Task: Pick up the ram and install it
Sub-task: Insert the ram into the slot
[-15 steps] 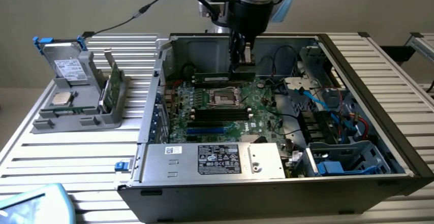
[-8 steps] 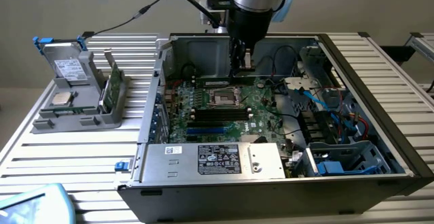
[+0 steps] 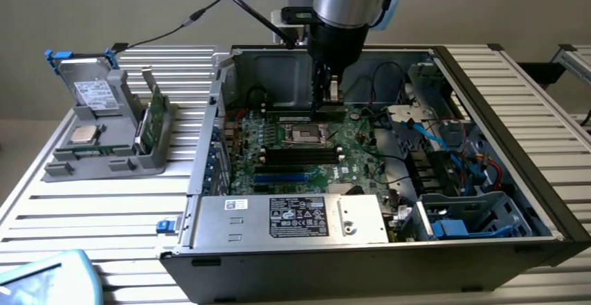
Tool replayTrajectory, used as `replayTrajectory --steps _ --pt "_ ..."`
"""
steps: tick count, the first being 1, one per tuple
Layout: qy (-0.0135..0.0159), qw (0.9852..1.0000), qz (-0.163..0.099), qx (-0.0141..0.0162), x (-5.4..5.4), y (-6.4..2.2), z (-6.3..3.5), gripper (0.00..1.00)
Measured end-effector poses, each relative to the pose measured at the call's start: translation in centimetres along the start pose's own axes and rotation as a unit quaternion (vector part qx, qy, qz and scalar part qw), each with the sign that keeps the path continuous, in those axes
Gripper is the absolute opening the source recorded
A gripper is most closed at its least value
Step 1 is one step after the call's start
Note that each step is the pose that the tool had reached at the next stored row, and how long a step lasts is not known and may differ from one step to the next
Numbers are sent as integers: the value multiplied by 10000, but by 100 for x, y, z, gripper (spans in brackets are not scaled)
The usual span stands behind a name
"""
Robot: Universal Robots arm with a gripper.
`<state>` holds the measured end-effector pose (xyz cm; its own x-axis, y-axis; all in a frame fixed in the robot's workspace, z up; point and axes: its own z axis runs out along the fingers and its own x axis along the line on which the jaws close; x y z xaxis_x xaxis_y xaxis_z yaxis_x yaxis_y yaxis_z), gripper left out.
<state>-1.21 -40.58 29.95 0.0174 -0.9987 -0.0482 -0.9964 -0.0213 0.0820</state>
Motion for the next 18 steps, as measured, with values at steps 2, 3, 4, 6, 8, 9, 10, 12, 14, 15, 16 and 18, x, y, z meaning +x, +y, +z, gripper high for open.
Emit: replayTrajectory --steps 2,3,4,6,8,9,10,12,14,15,16,18 --pt "-4 10000 49 2 2 -1 36 13" --pt "-5 10000 62 3 3 -3 55 13" --pt "-6 10000 70 4 3 -4 74 13" --pt "-7 10000 83 4 5 -7 109 13" --pt "-7 10000 95 4 7 -9 145 13" --pt "-8 9999 100 5 8 -11 164 13" --pt "-9 9999 102 5 9 -13 182 13" --pt "-8 9999 104 5 11 -15 218 13" --pt "-8 9999 104 5 12 -18 254 13" --pt "-7 9999 104 5 13 -20 274 13" --pt "-5 9999 104 5 14 -21 291 13" --pt "9 9999 106 6 16 -24 322 13"
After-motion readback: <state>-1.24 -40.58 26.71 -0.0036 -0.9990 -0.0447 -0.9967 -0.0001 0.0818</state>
